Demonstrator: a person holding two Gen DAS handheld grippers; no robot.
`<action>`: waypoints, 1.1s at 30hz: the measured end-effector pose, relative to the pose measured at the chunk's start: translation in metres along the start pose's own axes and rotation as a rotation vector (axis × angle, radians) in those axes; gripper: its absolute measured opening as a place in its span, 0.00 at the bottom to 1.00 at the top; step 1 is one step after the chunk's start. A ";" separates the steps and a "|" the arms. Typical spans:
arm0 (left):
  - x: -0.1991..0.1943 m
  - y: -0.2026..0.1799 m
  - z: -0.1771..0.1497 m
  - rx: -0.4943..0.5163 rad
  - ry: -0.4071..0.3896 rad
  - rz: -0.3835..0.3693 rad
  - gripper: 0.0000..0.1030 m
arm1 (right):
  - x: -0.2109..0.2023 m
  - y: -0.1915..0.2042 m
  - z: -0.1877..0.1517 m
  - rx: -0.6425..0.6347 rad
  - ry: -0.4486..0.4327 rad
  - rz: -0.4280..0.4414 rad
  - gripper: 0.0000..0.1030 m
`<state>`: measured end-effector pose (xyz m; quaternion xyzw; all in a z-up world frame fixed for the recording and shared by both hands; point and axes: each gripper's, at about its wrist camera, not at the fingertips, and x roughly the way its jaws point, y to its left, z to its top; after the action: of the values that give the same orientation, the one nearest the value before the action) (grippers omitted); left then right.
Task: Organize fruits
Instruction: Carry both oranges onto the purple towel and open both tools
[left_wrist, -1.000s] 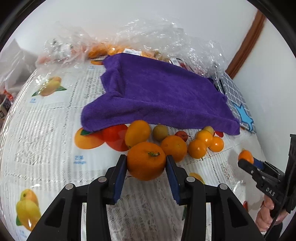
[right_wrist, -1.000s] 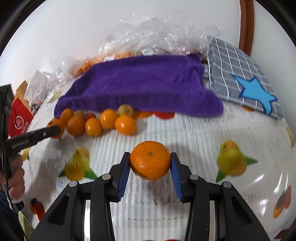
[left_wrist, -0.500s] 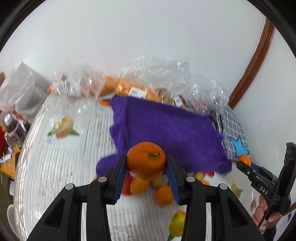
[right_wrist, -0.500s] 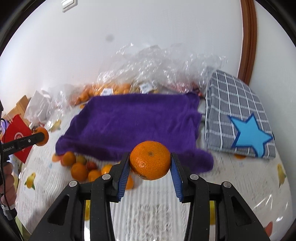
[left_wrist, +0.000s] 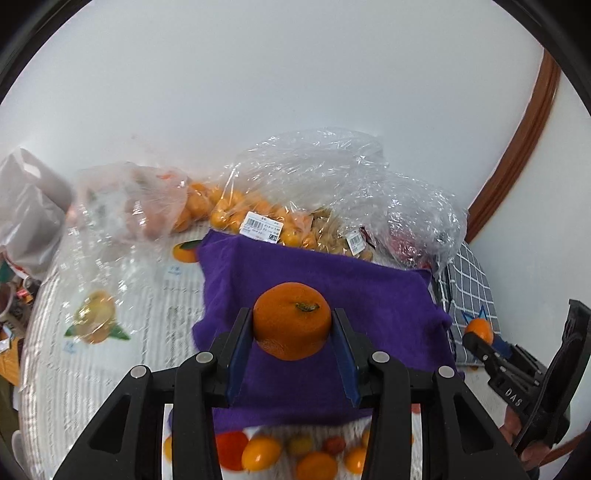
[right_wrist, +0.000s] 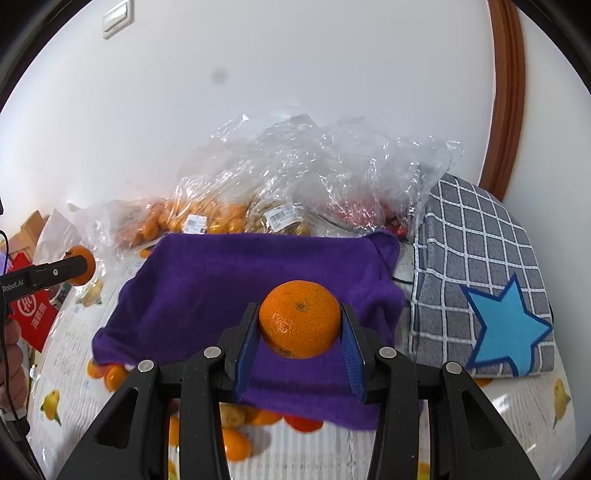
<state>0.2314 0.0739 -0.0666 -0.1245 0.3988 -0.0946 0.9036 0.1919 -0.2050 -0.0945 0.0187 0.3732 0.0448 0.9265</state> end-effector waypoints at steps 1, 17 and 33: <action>0.007 -0.001 0.003 0.002 0.002 -0.002 0.39 | 0.007 -0.002 0.002 0.003 0.002 0.001 0.41; 0.106 -0.008 0.004 -0.012 0.136 0.017 0.39 | 0.099 -0.012 0.011 0.047 0.086 -0.002 0.41; 0.131 -0.001 -0.009 0.051 0.190 0.067 0.39 | 0.134 -0.016 -0.011 0.045 0.181 0.012 0.41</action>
<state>0.3117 0.0362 -0.1639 -0.0784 0.4843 -0.0858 0.8672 0.2820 -0.2076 -0.1960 0.0379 0.4561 0.0435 0.8880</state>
